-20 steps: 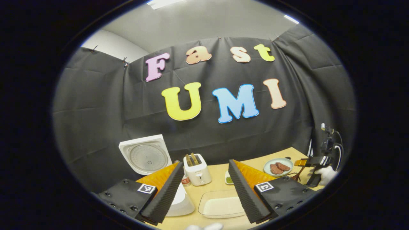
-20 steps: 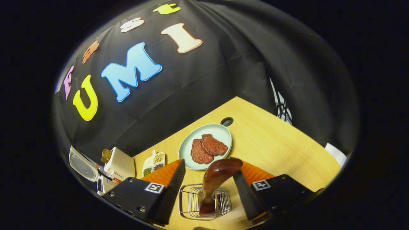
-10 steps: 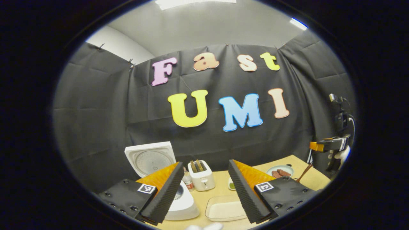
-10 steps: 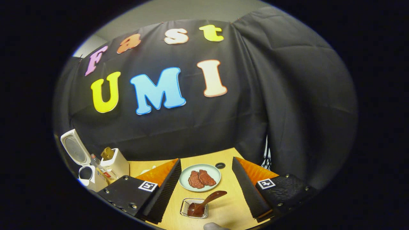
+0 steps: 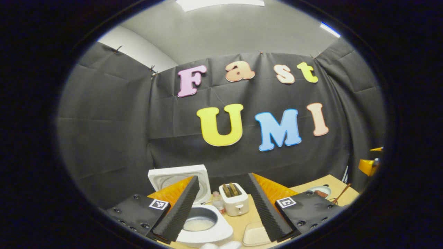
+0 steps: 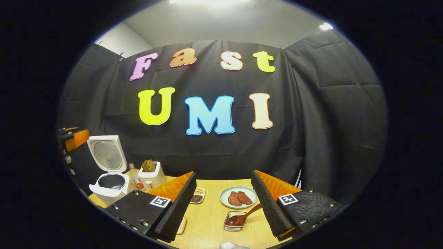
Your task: Close the left gripper, press the button to open the rice cooker; take a wooden spoon from the chopstick holder with the right hand, scoop a spoonful of rice and pour it into the rice cooker, then put the wooden spoon back into the chopstick holder.
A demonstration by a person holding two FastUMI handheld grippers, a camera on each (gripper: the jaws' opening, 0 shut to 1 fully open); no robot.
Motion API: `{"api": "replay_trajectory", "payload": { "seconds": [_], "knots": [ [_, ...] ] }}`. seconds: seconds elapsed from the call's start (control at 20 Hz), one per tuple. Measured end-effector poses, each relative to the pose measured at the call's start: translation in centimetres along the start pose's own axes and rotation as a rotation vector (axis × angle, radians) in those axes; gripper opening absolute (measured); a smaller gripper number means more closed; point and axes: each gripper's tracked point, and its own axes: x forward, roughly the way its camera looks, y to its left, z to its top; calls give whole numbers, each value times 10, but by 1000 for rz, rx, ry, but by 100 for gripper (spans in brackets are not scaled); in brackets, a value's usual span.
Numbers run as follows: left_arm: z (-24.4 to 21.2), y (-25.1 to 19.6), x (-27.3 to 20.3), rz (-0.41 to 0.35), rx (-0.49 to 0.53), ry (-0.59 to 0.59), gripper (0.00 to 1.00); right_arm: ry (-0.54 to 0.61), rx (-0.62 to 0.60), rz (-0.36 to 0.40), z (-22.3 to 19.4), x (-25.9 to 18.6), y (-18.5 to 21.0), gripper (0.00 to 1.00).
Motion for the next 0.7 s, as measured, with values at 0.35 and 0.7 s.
{"api": "replay_trajectory", "payload": {
  "seconds": [0.35, 0.7],
  "knots": [
    [23, 96, 145, 124, -24, 67, 99, 100, 41, 73, -33, -14, 64, 98],
    [-23, 168, 264, 255, 30, 198, 96, 154, 71, 80, -43, -15, 85, 98]
  ]
}}
